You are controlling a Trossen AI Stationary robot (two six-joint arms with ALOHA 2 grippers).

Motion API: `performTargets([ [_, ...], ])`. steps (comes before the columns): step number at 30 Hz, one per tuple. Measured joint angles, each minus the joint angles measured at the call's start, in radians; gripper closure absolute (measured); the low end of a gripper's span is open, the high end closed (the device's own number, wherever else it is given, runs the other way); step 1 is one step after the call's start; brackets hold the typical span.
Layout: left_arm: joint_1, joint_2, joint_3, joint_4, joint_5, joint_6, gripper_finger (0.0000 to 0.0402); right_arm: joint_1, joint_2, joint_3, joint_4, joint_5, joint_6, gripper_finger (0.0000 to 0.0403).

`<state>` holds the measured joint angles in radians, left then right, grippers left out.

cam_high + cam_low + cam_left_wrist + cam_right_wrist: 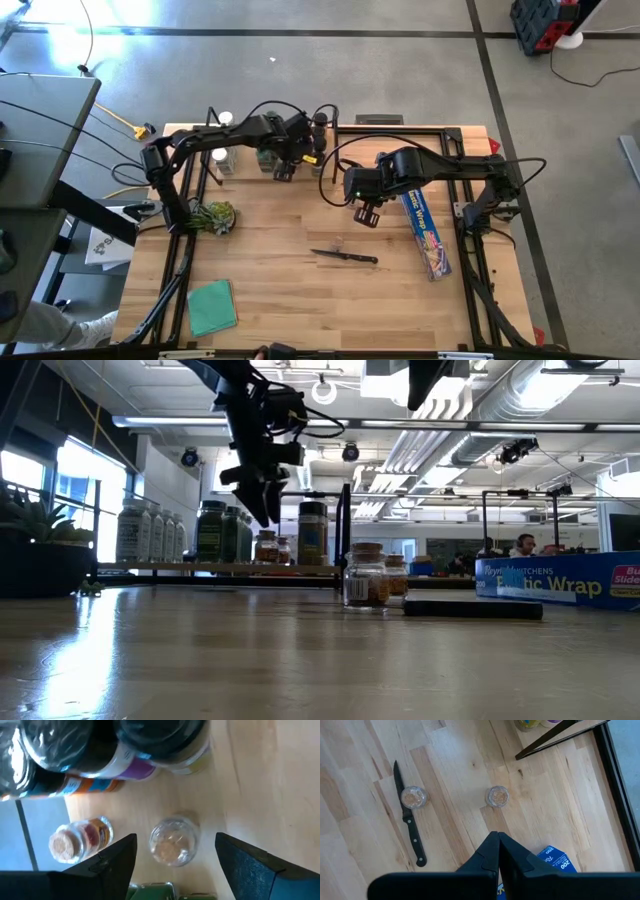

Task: Shelf spices
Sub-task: Adjust the brown and green lid seasoning bottles on the shelf

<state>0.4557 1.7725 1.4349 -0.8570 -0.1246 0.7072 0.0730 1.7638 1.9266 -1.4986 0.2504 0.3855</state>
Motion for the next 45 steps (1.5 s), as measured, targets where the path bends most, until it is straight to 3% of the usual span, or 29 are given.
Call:
performTargets([
  [23, 0.045, 0.023, 0.000, -0.001, 0.041, 0.005, 0.0135, 0.000, 0.000, 0.000, 0.000, 0.000, 0.007, 0.0403],
  [45, 0.089, 0.031, 0.000, 0.021, -0.087, 0.011, 0.0135, 0.000, 0.000, 0.000, 0.000, -0.007, 0.011, 0.0403],
])
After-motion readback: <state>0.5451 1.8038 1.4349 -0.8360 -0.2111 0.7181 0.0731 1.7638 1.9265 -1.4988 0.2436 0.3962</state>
